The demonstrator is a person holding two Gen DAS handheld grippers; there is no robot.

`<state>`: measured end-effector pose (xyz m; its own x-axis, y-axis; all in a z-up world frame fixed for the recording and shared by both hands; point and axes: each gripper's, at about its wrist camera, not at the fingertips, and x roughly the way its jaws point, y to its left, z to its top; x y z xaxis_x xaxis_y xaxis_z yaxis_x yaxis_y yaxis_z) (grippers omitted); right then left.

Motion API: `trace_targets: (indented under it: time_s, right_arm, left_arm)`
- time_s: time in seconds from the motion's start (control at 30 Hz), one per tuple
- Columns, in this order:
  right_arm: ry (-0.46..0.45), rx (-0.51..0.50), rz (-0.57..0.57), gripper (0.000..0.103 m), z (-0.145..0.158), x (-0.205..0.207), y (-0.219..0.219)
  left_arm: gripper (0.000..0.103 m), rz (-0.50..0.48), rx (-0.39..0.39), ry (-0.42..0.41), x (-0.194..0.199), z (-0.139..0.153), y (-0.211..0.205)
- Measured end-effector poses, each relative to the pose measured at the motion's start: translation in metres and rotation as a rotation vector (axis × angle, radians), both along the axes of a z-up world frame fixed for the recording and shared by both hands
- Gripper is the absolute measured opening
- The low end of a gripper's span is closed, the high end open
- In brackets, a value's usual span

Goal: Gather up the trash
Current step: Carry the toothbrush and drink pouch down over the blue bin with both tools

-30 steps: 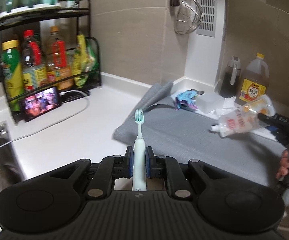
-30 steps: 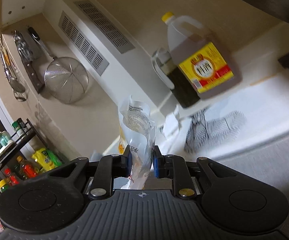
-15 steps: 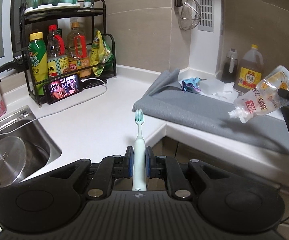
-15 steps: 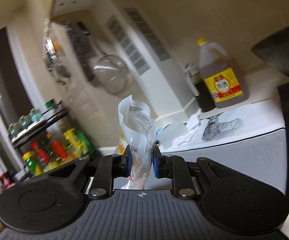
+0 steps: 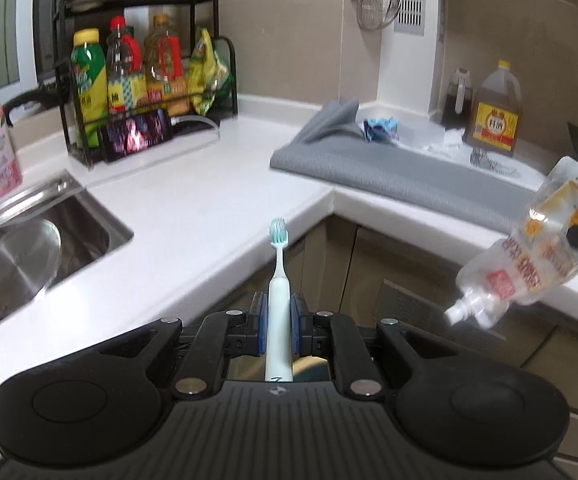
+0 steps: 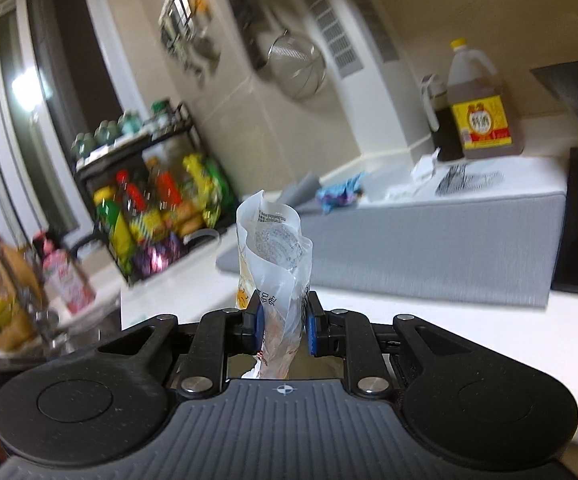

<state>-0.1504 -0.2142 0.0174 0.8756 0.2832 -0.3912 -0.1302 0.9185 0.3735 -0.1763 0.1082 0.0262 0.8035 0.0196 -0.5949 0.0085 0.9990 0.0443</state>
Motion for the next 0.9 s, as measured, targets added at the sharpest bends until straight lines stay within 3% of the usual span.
trace_targets:
  time_s: [0.37,0.9]
  right_arm:
    - [0.121,-0.054,0.069,0.022,-0.031,-0.007,0.036]
    - [0.148,-0.095,0.093,0.022,-0.037,-0.003,0.047]
  left_arm:
    - [0.013,0.004,0.03,0.082,-0.018,-0.034,-0.005]
    - [0.013,-0.027,0.041,0.138,-0.016,-0.05,-0.014]
